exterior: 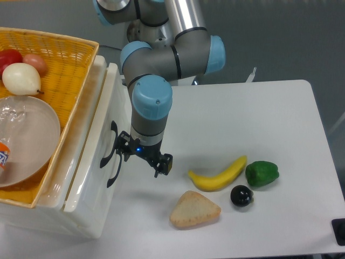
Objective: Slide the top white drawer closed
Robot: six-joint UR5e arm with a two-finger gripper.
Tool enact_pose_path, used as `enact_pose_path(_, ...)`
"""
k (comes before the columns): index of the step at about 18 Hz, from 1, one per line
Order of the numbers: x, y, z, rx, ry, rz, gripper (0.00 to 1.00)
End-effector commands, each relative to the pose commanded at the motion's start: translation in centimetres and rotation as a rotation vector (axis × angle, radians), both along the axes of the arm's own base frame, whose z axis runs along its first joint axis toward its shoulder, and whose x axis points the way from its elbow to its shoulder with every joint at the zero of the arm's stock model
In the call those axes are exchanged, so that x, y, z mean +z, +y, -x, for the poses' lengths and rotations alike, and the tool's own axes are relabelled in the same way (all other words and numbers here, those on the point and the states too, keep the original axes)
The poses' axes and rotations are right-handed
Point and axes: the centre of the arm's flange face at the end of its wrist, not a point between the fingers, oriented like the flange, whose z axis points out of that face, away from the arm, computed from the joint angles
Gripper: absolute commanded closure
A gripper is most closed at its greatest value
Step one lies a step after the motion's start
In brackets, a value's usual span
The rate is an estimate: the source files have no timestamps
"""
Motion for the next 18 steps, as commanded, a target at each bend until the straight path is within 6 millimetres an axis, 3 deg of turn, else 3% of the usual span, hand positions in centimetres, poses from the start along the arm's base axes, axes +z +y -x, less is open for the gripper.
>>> enact_pose_path(12, 0.3, 0.2, -0.3, -0.012, 0.003, -0.007, 0.0)
enact_pose_path(18, 1.8, -1.7, 3.7, -0.048, 0.046, -0.037, 0.0)
